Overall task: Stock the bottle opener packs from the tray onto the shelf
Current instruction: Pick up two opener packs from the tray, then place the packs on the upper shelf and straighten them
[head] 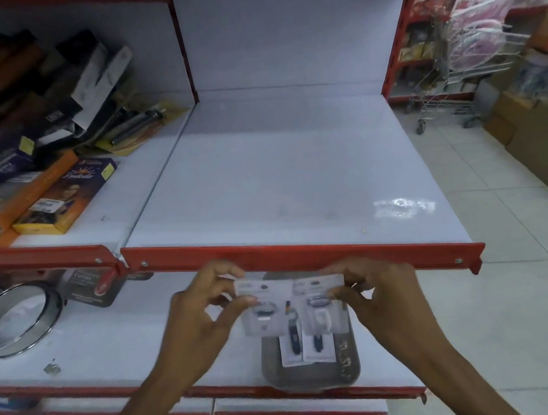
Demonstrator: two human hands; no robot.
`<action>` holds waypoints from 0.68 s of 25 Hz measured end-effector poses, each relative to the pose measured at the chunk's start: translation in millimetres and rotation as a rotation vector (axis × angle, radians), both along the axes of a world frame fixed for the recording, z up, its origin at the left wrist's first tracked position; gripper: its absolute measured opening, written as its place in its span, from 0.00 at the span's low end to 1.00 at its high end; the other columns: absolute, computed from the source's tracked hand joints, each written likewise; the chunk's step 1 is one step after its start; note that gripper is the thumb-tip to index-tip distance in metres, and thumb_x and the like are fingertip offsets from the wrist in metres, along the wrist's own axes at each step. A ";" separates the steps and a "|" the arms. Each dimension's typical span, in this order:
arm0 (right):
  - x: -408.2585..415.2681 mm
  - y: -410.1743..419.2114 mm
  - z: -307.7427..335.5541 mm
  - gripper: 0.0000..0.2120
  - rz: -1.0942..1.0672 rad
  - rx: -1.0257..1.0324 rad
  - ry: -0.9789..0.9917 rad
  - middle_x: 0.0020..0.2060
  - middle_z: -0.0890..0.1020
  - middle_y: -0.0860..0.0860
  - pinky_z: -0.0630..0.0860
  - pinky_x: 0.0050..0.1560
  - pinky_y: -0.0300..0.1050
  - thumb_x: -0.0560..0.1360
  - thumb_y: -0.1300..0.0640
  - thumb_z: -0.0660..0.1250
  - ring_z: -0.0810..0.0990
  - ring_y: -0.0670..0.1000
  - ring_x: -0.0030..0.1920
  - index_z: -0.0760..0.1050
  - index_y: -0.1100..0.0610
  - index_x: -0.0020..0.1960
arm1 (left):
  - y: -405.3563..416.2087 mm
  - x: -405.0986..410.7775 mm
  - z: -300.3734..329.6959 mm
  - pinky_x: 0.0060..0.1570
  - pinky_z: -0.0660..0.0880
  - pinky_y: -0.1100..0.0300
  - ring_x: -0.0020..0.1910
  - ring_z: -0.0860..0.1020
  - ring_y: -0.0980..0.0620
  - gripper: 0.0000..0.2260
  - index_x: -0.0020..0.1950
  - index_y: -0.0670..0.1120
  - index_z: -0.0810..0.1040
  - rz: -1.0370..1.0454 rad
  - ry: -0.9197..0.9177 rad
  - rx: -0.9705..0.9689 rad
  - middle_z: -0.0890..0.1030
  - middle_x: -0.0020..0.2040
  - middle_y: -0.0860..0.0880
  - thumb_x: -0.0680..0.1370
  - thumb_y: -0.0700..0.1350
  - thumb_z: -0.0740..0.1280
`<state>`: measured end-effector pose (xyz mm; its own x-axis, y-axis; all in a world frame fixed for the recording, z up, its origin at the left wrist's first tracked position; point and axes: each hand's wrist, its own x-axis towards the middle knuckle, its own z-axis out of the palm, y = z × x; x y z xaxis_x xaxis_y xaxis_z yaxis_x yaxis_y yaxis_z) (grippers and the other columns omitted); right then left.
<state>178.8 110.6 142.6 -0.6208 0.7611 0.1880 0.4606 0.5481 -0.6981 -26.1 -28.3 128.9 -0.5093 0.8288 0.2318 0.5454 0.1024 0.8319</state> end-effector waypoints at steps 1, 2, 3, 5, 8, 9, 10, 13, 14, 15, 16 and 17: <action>1.1 -5.9 27.3 0.10 -0.005 0.027 0.087 0.41 0.86 0.41 0.73 0.45 0.22 0.71 0.61 0.74 0.79 0.30 0.41 0.84 0.50 0.50 | -0.9 -2.9 17.8 0.40 0.74 0.74 0.36 0.82 0.59 0.14 0.50 0.49 0.76 0.018 -0.035 0.075 0.83 0.37 0.62 0.72 0.41 0.78; 0.0 -8.1 52.5 0.11 -0.006 0.045 0.168 0.41 0.86 0.40 0.73 0.43 0.21 0.71 0.61 0.74 0.81 0.32 0.41 0.83 0.48 0.51 | 0.4 -7.2 36.8 0.39 0.76 0.70 0.34 0.80 0.57 0.15 0.51 0.48 0.74 0.006 -0.091 0.146 0.83 0.36 0.57 0.71 0.42 0.77; -2.1 -7.5 74.5 0.13 -0.009 0.047 0.240 0.40 0.85 0.39 0.74 0.42 0.22 0.72 0.60 0.74 0.82 0.34 0.42 0.82 0.47 0.53 | 3.9 -11.0 55.1 0.37 0.78 0.65 0.31 0.79 0.53 0.16 0.52 0.51 0.73 -0.006 -0.152 0.227 0.83 0.34 0.50 0.71 0.41 0.76; -11.8 8.1 111.0 0.14 -0.019 0.043 0.368 0.41 0.86 0.41 0.76 0.42 0.26 0.73 0.60 0.73 0.84 0.38 0.42 0.79 0.46 0.55 | 18.7 -21.0 88.0 0.32 0.77 0.65 0.27 0.76 0.53 0.17 0.50 0.54 0.71 0.013 -0.211 0.354 0.82 0.32 0.43 0.73 0.37 0.75; -40.8 60.0 137.1 0.13 -0.034 -0.070 0.507 0.41 0.87 0.51 0.83 0.46 0.46 0.74 0.63 0.71 0.86 0.47 0.43 0.79 0.49 0.55 | 56.8 -47.1 117.0 0.33 0.76 0.69 0.28 0.78 0.58 0.14 0.52 0.53 0.73 0.061 -0.164 0.428 0.85 0.30 0.50 0.76 0.35 0.71; -54.1 81.9 136.8 0.13 -0.047 -0.115 0.535 0.41 0.87 0.53 0.83 0.47 0.53 0.74 0.63 0.71 0.86 0.50 0.43 0.80 0.50 0.55 | 73.8 -59.8 118.2 0.34 0.77 0.66 0.30 0.79 0.57 0.14 0.53 0.52 0.73 0.070 -0.181 0.431 0.85 0.31 0.52 0.77 0.36 0.71; -68.1 102.5 132.9 0.12 -0.069 -0.145 0.538 0.41 0.86 0.54 0.83 0.48 0.57 0.73 0.64 0.72 0.85 0.52 0.41 0.81 0.51 0.54 | 92.2 -73.8 115.4 0.35 0.77 0.60 0.34 0.80 0.53 0.13 0.53 0.52 0.74 0.080 -0.212 0.413 0.86 0.33 0.51 0.76 0.36 0.72; -107.2 147.9 105.6 0.11 -0.137 -0.210 0.444 0.48 0.86 0.59 0.83 0.48 0.60 0.71 0.63 0.73 0.85 0.57 0.41 0.82 0.51 0.51 | 140.8 -109.5 91.4 0.39 0.75 0.51 0.39 0.80 0.46 0.14 0.47 0.54 0.77 0.126 -0.308 0.244 0.83 0.42 0.41 0.72 0.37 0.76; -115.7 156.4 93.3 0.11 -0.159 -0.231 0.401 0.50 0.85 0.61 0.83 0.49 0.59 0.71 0.64 0.73 0.85 0.59 0.43 0.82 0.53 0.51 | 152.2 -116.2 80.9 0.40 0.77 0.50 0.38 0.81 0.49 0.14 0.46 0.53 0.78 0.137 -0.283 0.193 0.83 0.43 0.41 0.70 0.39 0.78; -121.6 162.7 81.5 0.11 -0.182 -0.250 0.351 0.51 0.85 0.61 0.83 0.50 0.57 0.71 0.63 0.74 0.85 0.59 0.45 0.82 0.56 0.53 | 161.5 -121.0 70.3 0.44 0.80 0.49 0.37 0.83 0.54 0.13 0.46 0.50 0.80 0.139 -0.192 0.137 0.84 0.44 0.42 0.68 0.40 0.79; -125.4 166.5 71.0 0.12 -0.191 -0.263 0.292 0.52 0.85 0.62 0.82 0.53 0.55 0.71 0.63 0.74 0.85 0.60 0.47 0.82 0.59 0.54 | 167.1 -124.1 63.1 0.49 0.80 0.51 0.39 0.84 0.56 0.12 0.48 0.47 0.82 0.137 -0.050 0.064 0.85 0.45 0.42 0.69 0.41 0.80; -126.3 167.7 61.2 0.13 -0.184 -0.257 0.216 0.52 0.84 0.62 0.80 0.56 0.53 0.71 0.61 0.75 0.84 0.60 0.50 0.81 0.61 0.55 | 168.3 -125.3 58.6 0.52 0.78 0.57 0.46 0.85 0.53 0.12 0.51 0.44 0.83 0.128 0.104 -0.009 0.86 0.49 0.42 0.70 0.43 0.79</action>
